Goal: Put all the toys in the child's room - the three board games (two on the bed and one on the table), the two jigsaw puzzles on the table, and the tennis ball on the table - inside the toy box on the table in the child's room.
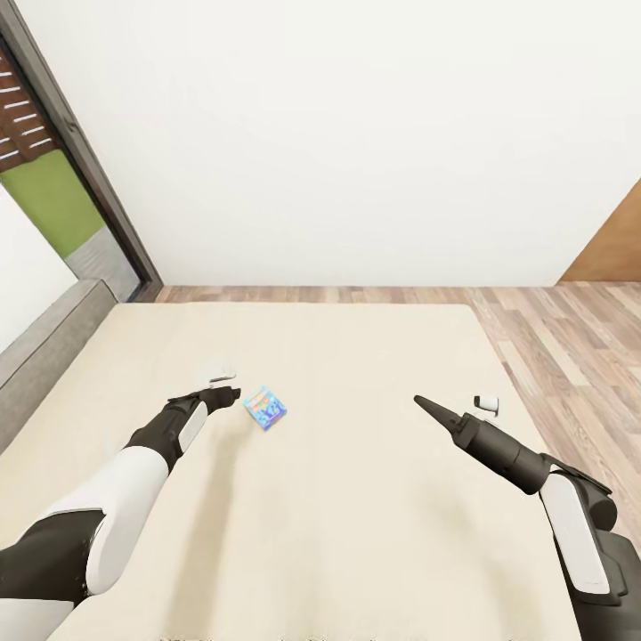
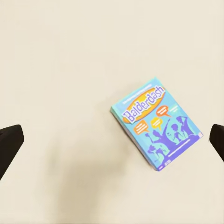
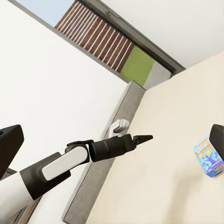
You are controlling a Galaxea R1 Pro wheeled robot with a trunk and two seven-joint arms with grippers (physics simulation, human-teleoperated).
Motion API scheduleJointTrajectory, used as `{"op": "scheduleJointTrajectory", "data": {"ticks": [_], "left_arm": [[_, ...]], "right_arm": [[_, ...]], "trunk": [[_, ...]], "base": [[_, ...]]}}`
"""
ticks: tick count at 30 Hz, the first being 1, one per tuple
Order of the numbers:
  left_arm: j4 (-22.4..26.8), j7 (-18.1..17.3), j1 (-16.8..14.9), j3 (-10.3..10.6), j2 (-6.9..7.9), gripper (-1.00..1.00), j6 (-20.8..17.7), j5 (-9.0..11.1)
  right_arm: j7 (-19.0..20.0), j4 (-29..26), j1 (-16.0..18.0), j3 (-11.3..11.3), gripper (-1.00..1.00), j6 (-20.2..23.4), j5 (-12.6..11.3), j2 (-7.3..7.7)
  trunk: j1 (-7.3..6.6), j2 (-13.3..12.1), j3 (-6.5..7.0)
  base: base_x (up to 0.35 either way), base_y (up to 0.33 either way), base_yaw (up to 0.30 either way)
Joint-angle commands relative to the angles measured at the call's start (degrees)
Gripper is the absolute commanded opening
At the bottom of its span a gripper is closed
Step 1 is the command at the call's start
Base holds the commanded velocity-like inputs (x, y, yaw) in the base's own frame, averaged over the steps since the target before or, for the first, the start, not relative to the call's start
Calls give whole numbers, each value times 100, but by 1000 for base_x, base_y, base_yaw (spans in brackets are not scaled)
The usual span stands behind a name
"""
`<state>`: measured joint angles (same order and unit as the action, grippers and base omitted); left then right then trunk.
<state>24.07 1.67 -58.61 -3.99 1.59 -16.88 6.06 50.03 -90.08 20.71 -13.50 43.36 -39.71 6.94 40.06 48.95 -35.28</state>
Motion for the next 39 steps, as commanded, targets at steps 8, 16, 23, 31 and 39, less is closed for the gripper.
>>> {"op": "scheduleJointTrajectory", "data": {"ticks": [8,16,23,31,39], "left_arm": [[10,0,-1,-5,6,100,-31,67],[10,-39,-1,-5,12,100,-34,77],[10,-43,-1,-20,18,100,-35,79],[10,-43,-1,-31,24,100,-29,79],[10,-44,-1,-32,25,100,-26,79]], "right_arm": [[1,17,3,-5,100,32,-20,0],[2,25,3,-4,100,32,-20,0],[2,26,3,-5,100,28,-20,0],[-2,26,3,-4,100,26,-20,0],[-2,26,3,-4,100,24,-15,-7]], "trunk": [[0,4,-81],[0,4,-156],[0,4,-222],[0,4,-298],[0,4,-373]], "base": [[0,0,0],[0,0,0],[3,0,0],[104,0,0],[16,0,0]]}}
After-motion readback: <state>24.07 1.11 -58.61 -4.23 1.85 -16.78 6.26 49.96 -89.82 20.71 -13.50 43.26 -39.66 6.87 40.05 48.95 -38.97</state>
